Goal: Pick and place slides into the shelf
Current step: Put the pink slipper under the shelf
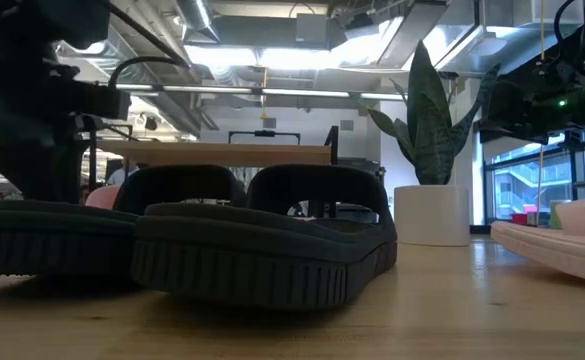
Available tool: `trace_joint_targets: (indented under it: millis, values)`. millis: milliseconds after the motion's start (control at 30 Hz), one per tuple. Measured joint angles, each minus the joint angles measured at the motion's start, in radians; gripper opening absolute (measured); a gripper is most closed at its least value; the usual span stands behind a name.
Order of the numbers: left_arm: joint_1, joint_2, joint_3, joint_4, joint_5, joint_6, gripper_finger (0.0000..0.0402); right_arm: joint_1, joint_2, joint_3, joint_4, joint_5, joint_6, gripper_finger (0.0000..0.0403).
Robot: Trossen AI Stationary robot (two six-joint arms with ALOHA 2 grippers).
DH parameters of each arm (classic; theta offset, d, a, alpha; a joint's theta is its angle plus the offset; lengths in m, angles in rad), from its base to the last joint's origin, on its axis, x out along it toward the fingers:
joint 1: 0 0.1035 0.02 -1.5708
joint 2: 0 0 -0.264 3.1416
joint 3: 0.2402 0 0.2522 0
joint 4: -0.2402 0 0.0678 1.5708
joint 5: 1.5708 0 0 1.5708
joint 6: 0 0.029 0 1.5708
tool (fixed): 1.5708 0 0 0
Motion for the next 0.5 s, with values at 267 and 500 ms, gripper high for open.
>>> trace_joint_targets:
  millis: [267, 500]
  values:
    - [0.003, 0.000, -0.041, 0.111, 0.001, 0.052, 0.0125, 0.000, 0.000, 0.000, 0.000, 0.000, 0.000, 0.0200]
    - [0.030, 0.000, -0.058, 0.110, 0.001, 0.055, 0.0053, 0.000, 0.000, 0.000, 0.000, 0.000, 0.000, 0.0200]
